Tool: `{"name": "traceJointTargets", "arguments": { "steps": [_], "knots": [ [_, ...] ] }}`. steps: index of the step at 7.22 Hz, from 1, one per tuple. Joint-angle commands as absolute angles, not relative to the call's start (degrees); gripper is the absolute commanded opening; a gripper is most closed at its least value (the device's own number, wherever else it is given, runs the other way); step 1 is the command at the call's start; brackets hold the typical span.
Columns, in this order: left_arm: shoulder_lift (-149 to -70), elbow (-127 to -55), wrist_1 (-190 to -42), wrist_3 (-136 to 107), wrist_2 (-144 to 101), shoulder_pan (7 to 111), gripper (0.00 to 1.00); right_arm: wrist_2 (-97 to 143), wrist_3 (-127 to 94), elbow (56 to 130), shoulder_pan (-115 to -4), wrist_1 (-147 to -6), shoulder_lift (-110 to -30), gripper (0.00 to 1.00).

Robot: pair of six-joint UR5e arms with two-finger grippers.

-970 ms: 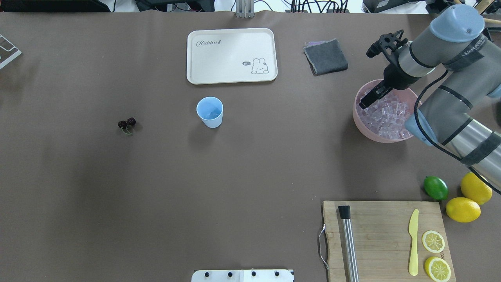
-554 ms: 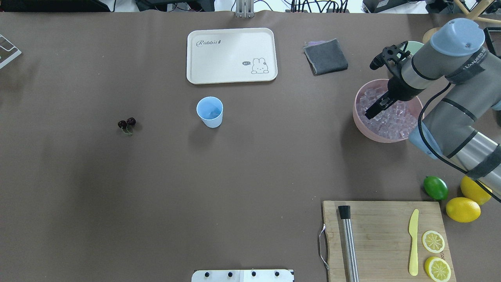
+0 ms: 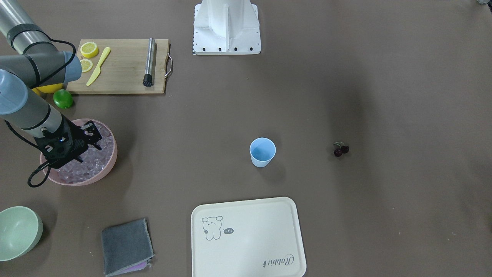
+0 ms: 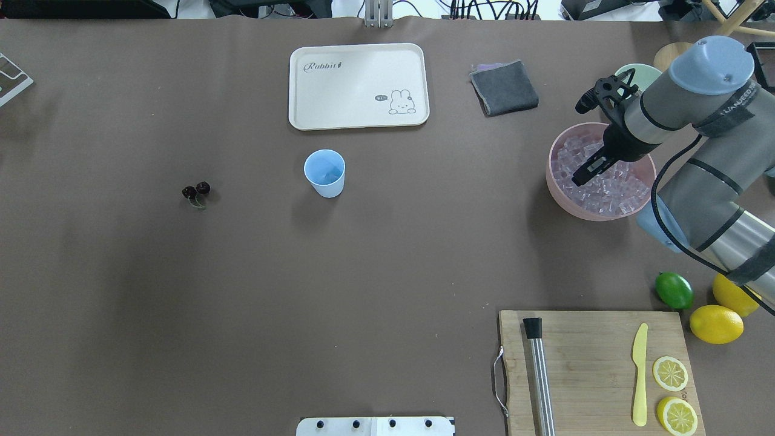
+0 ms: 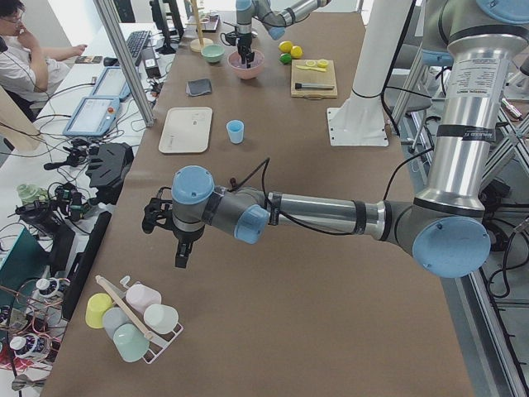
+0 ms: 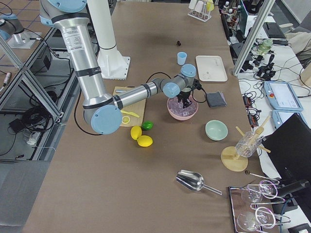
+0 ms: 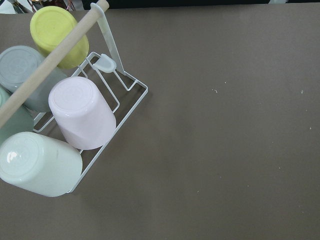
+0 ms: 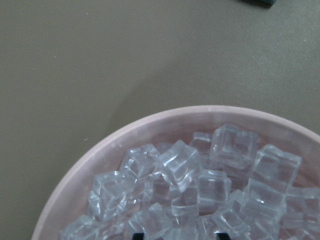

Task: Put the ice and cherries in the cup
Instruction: 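Lower the right gripper into the ice and grasp a cube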

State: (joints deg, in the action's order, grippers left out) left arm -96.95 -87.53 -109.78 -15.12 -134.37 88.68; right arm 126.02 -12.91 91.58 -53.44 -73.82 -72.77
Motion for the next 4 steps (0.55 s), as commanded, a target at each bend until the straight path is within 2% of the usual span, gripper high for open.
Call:
{"name": "traceJointTargets", "arguments": {
  "steps": [1, 2, 4],
  "knots": [
    [-96.9, -87.5, -109.9, -15.2, -134.4, 88.7, 0.98, 126.0, -12.9, 91.7, -53.4, -73.8, -73.0, 0.54],
    [-97.0, -87.5, -109.8, -15.1, -134.3, 88.7, 0.98, 125.9, -13.0, 91.6, -53.4, -73.8, -73.0, 0.54],
    [-98.3, -85.8, -109.9, -15.1, -134.3, 88.4, 0.98, 125.9, -13.0, 91.6, -53.2, -73.8, -73.0, 0.38]
  ]
}}
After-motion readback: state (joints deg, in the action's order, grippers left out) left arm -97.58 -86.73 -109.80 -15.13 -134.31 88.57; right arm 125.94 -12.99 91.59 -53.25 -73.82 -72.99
